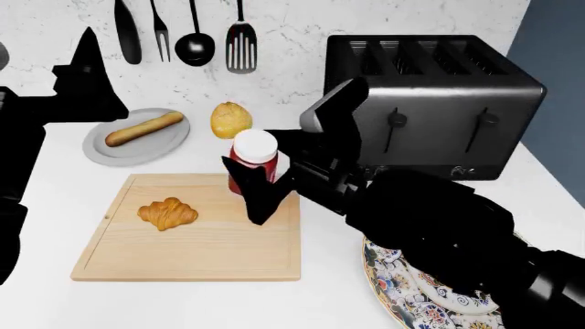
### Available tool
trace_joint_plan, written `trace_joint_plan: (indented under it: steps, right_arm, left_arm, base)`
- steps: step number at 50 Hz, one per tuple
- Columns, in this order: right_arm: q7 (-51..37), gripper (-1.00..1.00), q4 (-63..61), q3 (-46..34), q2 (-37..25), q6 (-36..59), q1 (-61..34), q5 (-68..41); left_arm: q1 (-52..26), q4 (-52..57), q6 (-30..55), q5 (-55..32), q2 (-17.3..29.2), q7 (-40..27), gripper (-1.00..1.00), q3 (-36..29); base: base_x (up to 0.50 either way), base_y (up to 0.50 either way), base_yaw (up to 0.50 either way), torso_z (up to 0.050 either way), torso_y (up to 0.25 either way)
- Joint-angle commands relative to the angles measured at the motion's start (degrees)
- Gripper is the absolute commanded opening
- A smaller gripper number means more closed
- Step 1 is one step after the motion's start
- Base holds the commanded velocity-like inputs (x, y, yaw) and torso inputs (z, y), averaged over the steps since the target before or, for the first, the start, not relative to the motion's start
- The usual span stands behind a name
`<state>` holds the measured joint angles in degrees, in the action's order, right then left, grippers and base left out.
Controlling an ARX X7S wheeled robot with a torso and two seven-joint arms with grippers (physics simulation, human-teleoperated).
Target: From the different types of pastries on the counter, select a croissant and place it on the cutting board. Then retrieve a jar of jam from the cabinet and place it alongside the croissant on the cutting board.
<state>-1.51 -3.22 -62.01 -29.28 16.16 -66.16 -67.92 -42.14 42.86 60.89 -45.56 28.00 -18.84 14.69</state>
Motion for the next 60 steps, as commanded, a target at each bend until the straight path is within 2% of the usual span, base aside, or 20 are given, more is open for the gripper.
trace_joint_plan:
  steps: [1, 19, 38, 60]
  right_arm:
    - [1.31, -1.0, -0.9, 0.53, -0.52, 1.32, -0.61, 3.18]
    - [2.32, -1.0, -1.89, 0.12, -0.86, 2.12, -0.38, 2.45]
    - [2.8, -1.0, -2.3, 0.45, -0.73, 2.05, -0.65, 2.2]
    - [3.04, -1.0, -2.12, -1.34, -0.11, 3.32, -0.4, 3.66]
  left_arm:
    - [0.43, -0.17, -0.53, 0.07, 0.09, -0.08, 1.0, -0.25]
    - [0.98, 0.05, -2.32, 1.03, 0.76, 0.57, 1.0, -1.57]
    - [1.22, -0.1, -3.09, 0.86, 1.12, 0.82, 1.0, -2.04]
    - [0.78, 0.08, -2.69, -0.46, 1.11, -0.22, 1.0, -1.43]
  base:
    - [0.0, 0.0, 0.0, 0.0, 0.0]
    - [0.0, 0.0, 0.0, 0.0, 0.001]
    - [0.01, 0.0, 0.0, 0.0, -0.15]
    - [0.01, 0.0, 0.0, 0.0, -0.003]
